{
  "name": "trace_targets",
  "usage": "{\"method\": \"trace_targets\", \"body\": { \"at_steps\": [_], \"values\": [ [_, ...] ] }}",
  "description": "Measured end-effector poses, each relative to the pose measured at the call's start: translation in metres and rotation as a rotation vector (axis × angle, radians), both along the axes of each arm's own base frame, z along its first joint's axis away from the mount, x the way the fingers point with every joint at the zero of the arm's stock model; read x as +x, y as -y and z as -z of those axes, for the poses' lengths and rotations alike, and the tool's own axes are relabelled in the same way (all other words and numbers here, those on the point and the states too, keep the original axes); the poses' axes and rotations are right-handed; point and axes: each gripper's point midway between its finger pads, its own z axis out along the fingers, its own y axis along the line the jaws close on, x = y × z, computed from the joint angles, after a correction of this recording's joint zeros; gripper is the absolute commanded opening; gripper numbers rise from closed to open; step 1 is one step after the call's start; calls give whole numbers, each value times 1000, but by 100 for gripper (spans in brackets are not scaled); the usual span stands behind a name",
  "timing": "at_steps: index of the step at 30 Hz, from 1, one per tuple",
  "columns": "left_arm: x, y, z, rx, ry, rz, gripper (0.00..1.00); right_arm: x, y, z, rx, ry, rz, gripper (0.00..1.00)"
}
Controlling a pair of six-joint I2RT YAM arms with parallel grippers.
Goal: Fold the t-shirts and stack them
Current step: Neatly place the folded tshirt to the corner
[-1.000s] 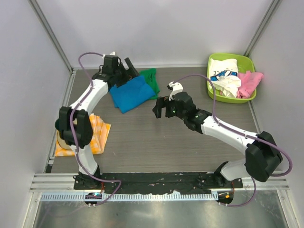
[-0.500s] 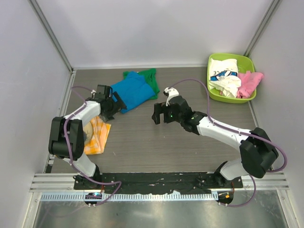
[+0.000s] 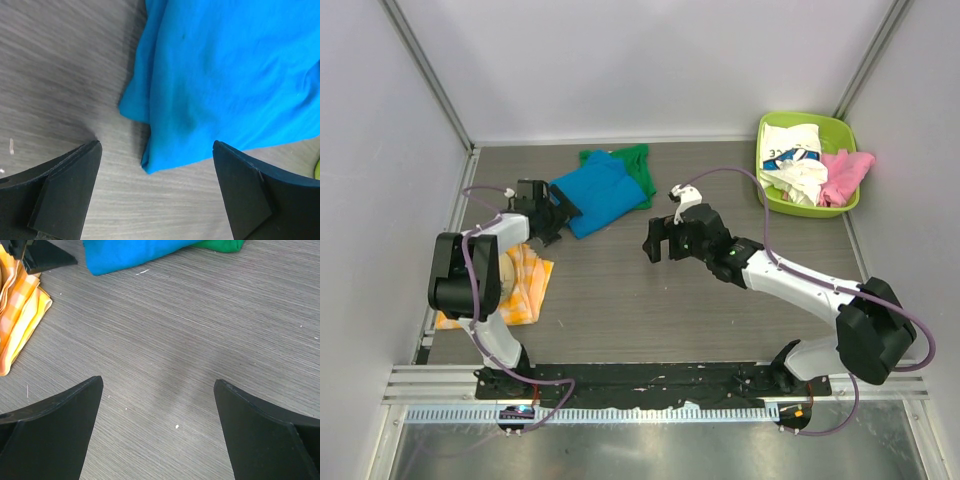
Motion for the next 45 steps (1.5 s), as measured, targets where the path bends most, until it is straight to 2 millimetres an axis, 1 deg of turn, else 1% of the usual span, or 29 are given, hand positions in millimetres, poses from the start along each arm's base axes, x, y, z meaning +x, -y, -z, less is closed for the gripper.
{"method": "trace_targets", "body": {
  "at_steps": [7, 17, 22, 26, 31, 33, 34, 36, 38, 39, 40, 41, 44, 45],
  "values": [
    [32, -14, -2, -14, 49, -54, 99, -1, 2, 5, -11, -5, 0, 100],
    [74, -33, -3, 6, 118, -119, 99, -1, 2, 5, -12, -4, -1, 100],
    [94, -35, -4, 8, 145, -128, 97, -1, 2, 5, -14, -4, -1, 100],
    [105, -35, -4, 5, 154, -127, 94, -1, 2, 8, -21, -8, -1, 100],
    [119, -34, -3, 3, 164, -126, 79, -1, 3, 10, -27, -12, 0, 100],
    [122, -34, -1, 2, 164, -125, 76, -1, 3, 10, -27, -12, 0, 100],
    [124, -34, -1, 1, 163, -126, 72, -1, 3, 10, -28, -12, 0, 100],
    [126, -35, 0, -1, 159, -126, 70, -1, 3, 11, -29, -14, 1, 100],
    [127, -35, 1, -2, 153, -127, 61, -1, 3, 11, -30, -14, 1, 100],
    [127, -35, 2, 0, 147, -127, 50, -1, 3, 11, -30, -14, 1, 100],
    [127, -35, 4, 0, 141, -128, 45, -1, 3, 11, -30, -14, 1, 100],
    [128, -35, 5, -2, 137, -131, 43, -1, 4, 11, -30, -14, 1, 100],
    [126, -36, 11, 6, 111, -130, 29, -1, 4, 11, -30, -14, 2, 100],
    [126, -36, 13, 7, 102, -130, 21, -1, 4, 11, -30, -14, 2, 100]
  ]
}}
